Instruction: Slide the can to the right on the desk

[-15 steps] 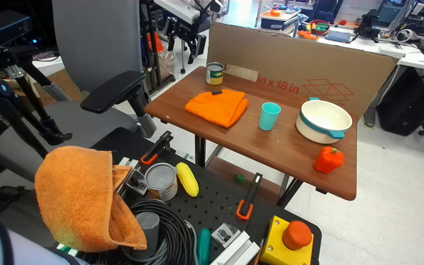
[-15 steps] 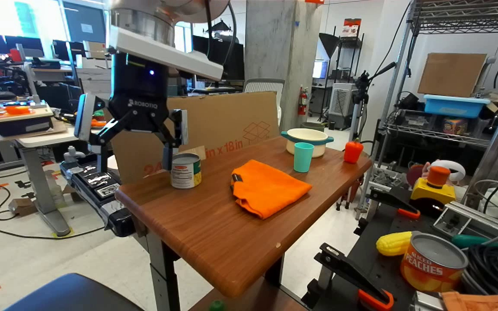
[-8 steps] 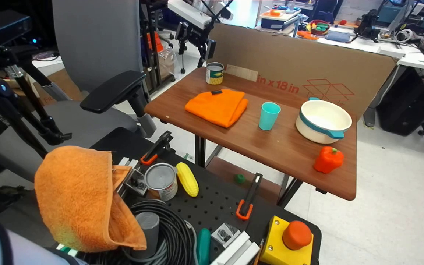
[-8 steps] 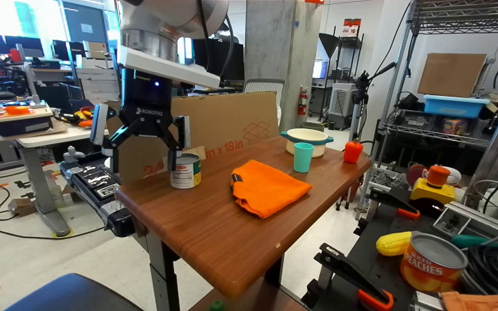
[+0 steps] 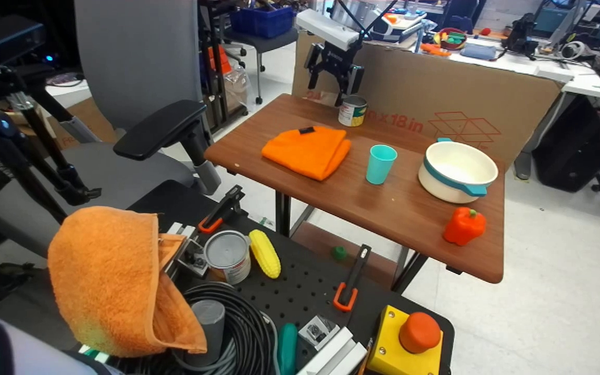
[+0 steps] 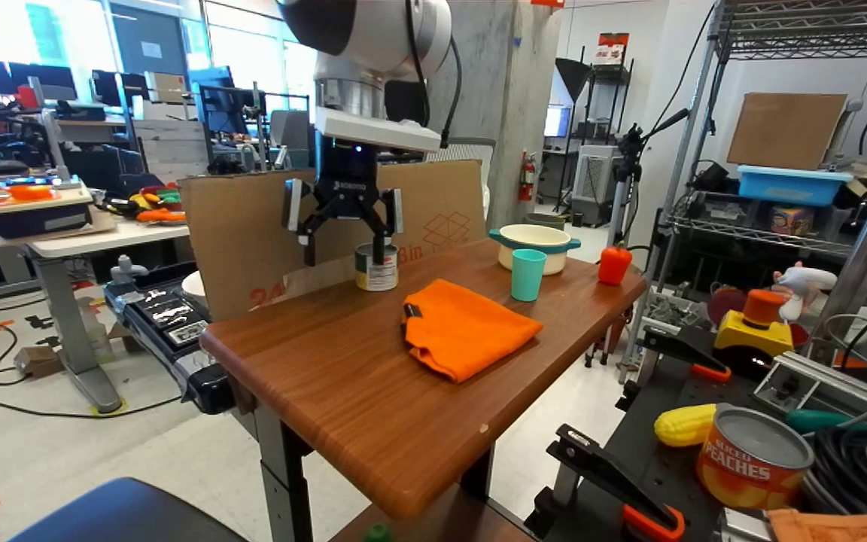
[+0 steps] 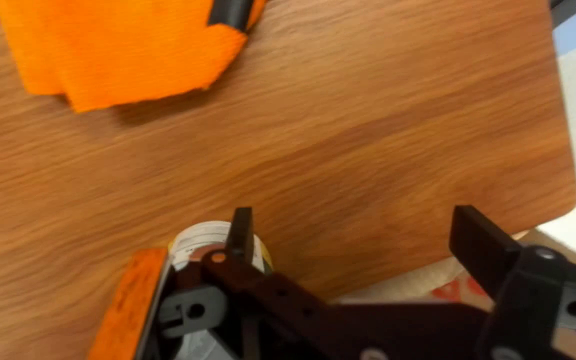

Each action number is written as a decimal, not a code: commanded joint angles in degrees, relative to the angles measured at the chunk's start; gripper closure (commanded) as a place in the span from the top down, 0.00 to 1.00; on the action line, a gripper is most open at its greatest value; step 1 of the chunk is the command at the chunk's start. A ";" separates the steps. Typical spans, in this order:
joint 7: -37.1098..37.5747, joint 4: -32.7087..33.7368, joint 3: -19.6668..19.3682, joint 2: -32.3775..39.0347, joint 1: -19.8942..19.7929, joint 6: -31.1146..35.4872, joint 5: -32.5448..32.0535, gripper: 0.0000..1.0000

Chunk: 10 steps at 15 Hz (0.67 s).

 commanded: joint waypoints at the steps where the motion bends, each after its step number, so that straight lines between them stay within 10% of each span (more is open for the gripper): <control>1: 0.08 -1.59 -2.78 -3.82 -3.04 -1.57 -0.80 1.00; 9: 1.50 -12.03 -4.72 -16.78 -3.50 -4.56 -3.48 1.00; 10: -0.48 -4.93 -3.73 -9.59 -5.67 -4.53 -1.55 1.00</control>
